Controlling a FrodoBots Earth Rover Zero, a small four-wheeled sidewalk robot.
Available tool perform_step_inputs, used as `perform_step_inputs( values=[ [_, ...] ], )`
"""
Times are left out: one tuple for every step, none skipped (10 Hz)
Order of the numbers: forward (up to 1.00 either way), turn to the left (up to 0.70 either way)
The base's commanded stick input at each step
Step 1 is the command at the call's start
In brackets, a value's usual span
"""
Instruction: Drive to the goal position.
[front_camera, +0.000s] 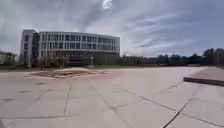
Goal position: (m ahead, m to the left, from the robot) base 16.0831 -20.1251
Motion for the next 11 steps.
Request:
perform_step_inputs(
  values=[
    [0.50, -0.38],
    [0.50, -0.45],
    [0.50, 0.00],
    [0.50, -0.09],
    [0.50, -0.31],
    [0.50, -0.39],
    [0.50, -0.48],
    [0.50, -0.04],
    [0.50, -0.14],
    [0.50, -0.23],
    [0.50, -0.10]
  ],
)
